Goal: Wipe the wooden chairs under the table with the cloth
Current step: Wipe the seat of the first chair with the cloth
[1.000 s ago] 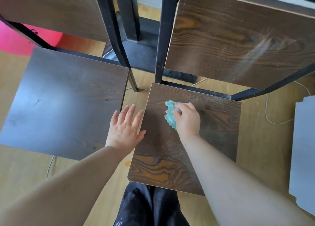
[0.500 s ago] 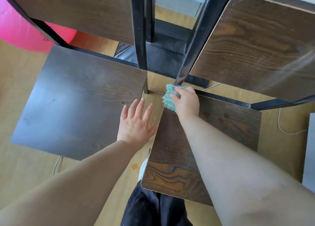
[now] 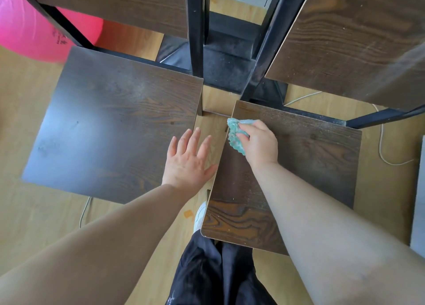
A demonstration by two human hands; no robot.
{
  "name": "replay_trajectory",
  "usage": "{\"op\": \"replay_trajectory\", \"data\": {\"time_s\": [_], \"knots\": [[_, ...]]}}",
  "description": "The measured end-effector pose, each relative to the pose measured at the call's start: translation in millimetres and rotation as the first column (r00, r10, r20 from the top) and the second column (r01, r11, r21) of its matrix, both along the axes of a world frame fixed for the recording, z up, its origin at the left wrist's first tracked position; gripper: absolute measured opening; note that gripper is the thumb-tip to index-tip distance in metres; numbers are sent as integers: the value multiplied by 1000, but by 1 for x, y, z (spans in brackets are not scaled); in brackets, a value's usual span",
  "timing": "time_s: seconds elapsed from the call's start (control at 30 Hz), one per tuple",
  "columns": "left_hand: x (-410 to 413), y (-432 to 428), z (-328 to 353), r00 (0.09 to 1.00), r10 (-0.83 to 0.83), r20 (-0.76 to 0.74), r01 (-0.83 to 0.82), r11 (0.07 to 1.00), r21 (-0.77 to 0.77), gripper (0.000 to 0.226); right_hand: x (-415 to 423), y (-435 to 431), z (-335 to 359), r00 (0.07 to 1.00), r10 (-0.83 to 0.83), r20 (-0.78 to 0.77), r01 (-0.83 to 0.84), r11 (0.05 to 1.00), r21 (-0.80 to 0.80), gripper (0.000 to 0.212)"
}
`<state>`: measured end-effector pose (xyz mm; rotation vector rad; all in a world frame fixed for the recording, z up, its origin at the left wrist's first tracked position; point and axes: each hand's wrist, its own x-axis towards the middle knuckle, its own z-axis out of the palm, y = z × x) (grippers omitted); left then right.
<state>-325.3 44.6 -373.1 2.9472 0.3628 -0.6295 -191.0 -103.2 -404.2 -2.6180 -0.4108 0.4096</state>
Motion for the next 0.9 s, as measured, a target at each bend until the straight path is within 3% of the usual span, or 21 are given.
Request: {"op": "replay_trajectory", "data": {"time_s": [0.5,0.9], "knots": [[-91,-32,11,994,109,-27,-108,994,21,75,-141,-54,-6,959,285,16,-285,953,108,28],[-89,-48,13,994,101,-41,-99,994,40,64,-203,-87,3,902,402,-155,-384,913,138,31]]}}
